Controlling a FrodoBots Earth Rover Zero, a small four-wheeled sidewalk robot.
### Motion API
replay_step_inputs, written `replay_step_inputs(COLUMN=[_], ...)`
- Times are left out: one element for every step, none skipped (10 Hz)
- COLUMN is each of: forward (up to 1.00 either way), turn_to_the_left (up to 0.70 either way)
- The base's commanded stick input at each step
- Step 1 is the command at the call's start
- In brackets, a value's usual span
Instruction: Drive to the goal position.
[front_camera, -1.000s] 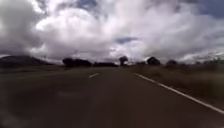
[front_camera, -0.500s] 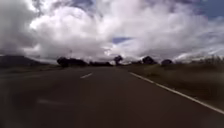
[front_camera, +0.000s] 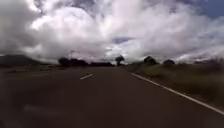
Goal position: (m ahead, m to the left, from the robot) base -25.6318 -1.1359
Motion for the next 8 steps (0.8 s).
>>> replay_step_inputs(forward=[0.70, 0.70, 0.70, 0.70, 0.70, 0.70, 0.70, 0.70], turn_to_the_left=[0.00, 0.00, 0.00, 0.00, 0.00, 0.00, 0.00, 0.00])
